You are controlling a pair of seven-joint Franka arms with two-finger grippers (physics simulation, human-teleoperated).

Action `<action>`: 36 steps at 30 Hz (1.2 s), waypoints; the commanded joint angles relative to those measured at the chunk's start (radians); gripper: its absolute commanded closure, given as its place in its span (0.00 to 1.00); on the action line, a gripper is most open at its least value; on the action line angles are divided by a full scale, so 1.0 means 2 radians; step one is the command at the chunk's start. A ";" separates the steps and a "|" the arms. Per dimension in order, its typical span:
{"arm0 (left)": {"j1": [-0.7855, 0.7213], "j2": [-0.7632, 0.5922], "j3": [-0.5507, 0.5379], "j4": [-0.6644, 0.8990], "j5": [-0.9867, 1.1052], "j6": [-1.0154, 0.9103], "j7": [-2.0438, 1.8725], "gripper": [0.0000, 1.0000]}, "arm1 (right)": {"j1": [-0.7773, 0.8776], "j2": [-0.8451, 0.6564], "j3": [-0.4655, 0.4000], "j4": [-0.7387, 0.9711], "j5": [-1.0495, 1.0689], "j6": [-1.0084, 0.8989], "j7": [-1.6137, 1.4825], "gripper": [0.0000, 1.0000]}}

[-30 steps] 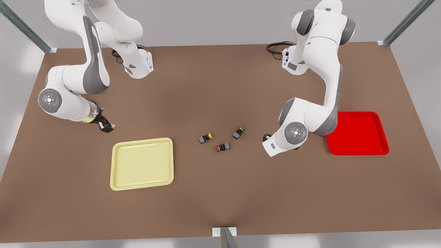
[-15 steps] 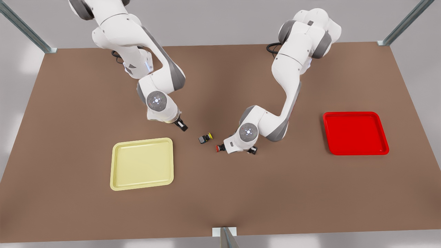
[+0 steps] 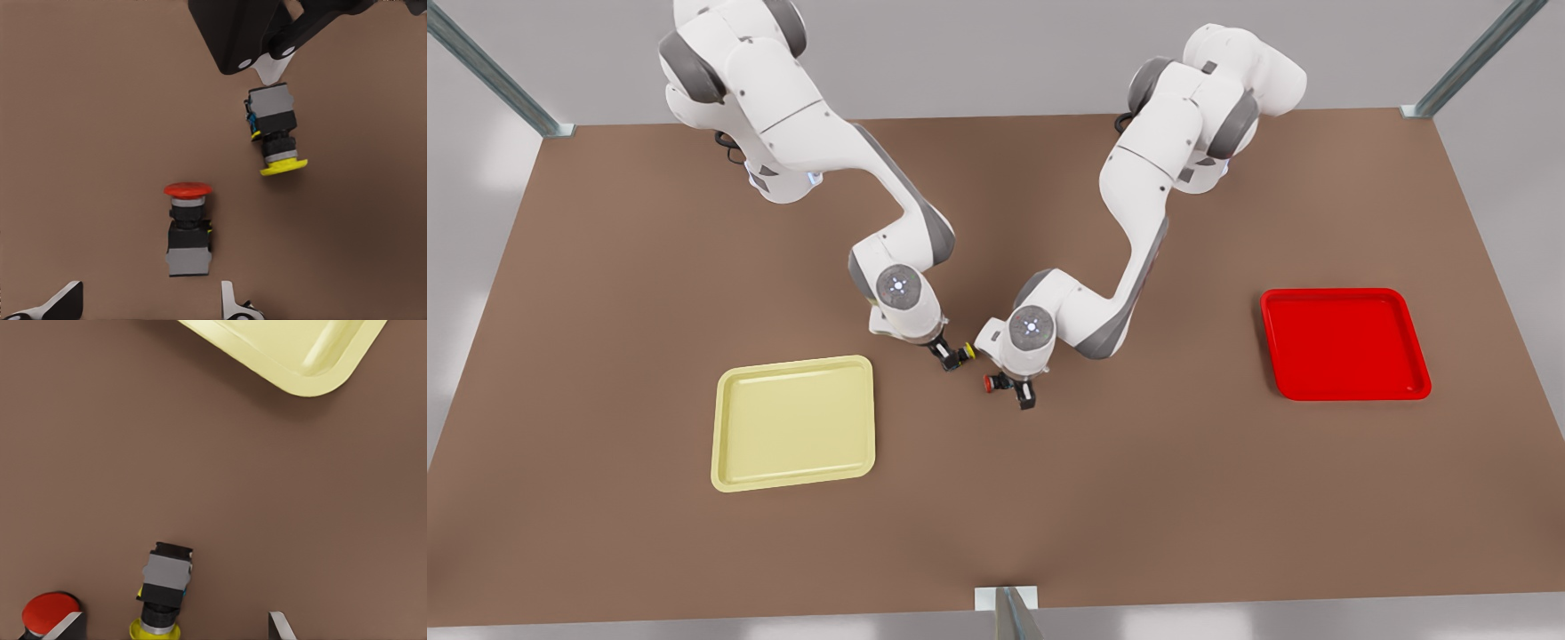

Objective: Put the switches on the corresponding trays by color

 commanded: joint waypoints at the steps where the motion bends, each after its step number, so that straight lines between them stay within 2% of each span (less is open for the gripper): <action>1: -0.001 0.001 0.000 0.000 -0.001 0.002 -0.001 0.00 | 0.000 0.001 0.000 0.000 0.000 0.006 0.000 0.00; 7: -0.004 0.024 0.000 0.011 -0.011 0.017 -0.005 0.00 | -0.003 0.037 -0.002 0.023 0.001 0.024 -0.001 0.00; 22: -0.003 0.027 0.003 -0.009 -0.025 0.036 -0.047 0.00 | -0.002 0.083 -0.004 0.041 0.038 0.049 0.000 0.00; 33: -0.006 0.042 0.003 -0.015 -0.032 0.063 -0.046 0.02 | -0.007 0.090 -0.005 0.048 0.071 0.049 0.000 0.00; 34: -0.006 0.042 0.003 -0.015 -0.032 0.063 -0.045 0.04 | -0.007 0.092 -0.005 0.050 0.071 0.054 0.000 0.00; 35: -0.006 0.042 0.004 -0.015 -0.032 0.064 -0.046 0.28 | -0.008 0.092 -0.005 0.049 0.071 0.059 0.000 0.00; 36: -0.006 0.041 0.004 -0.015 -0.032 0.063 -0.046 0.43 | -0.008 0.095 -0.005 0.050 0.071 0.059 0.000 0.00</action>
